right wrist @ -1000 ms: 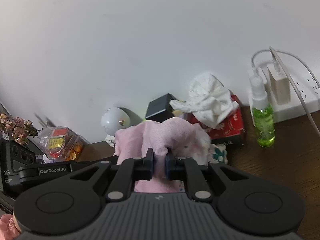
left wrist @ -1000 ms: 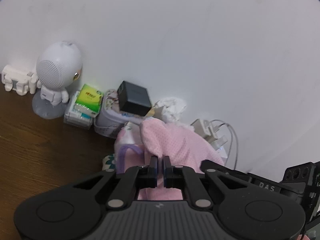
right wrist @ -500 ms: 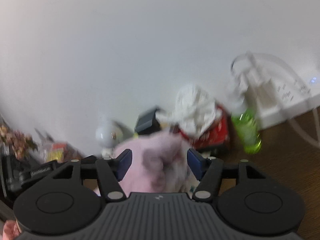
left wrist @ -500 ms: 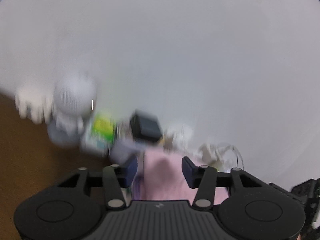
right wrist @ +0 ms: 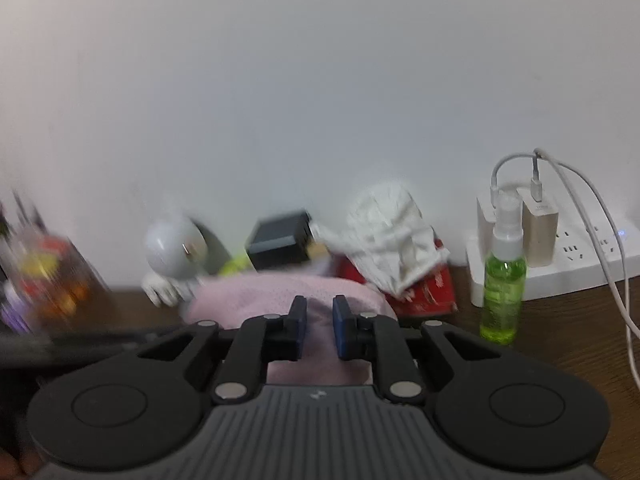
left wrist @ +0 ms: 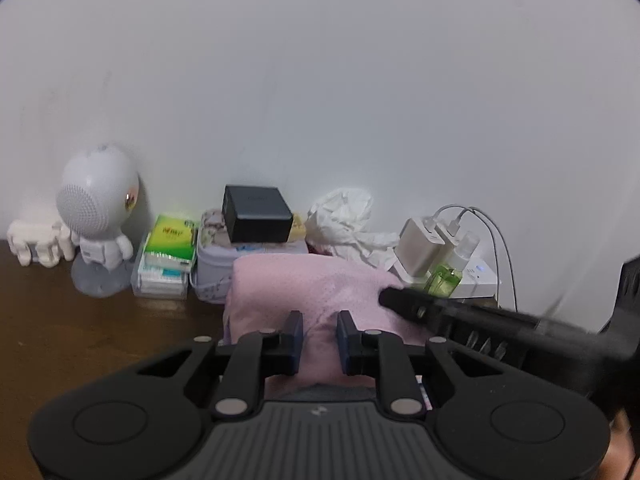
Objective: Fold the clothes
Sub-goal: 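Lower the pink bundle with both grippers onto the folded clothes stack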
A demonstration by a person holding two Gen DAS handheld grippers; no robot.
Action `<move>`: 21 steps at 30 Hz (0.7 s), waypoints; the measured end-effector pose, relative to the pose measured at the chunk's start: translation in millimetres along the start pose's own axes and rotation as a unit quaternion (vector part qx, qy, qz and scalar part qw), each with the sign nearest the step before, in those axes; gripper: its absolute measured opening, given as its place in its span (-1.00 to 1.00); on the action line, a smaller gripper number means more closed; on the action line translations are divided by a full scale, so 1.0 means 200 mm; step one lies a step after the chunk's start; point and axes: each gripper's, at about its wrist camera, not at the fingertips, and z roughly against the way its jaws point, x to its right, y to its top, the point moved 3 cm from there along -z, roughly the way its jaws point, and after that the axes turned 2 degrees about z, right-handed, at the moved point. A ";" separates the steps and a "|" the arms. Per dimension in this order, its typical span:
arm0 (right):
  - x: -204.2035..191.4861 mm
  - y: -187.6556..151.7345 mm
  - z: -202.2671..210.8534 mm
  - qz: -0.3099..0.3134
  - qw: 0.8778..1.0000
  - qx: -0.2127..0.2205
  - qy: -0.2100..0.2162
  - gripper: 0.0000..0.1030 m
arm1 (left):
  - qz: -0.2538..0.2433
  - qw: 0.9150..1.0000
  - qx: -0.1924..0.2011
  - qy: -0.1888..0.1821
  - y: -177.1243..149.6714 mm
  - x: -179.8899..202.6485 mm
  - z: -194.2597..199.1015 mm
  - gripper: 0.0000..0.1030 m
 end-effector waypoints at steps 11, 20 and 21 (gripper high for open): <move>-0.07 0.02 0.22 0.029 0.997 0.059 0.032 -0.58 | 0.066 0.996 0.055 -0.017 0.15 -0.09 0.11 -0.15; -0.12 -0.11 0.15 0.079 0.997 0.009 0.000 -0.58 | 0.053 0.998 0.001 0.021 0.08 -0.13 -0.10 -0.48; -0.12 -0.11 0.15 0.080 0.997 0.009 -0.001 -0.58 | 0.053 0.998 0.006 0.017 0.09 -0.13 -0.08 -0.44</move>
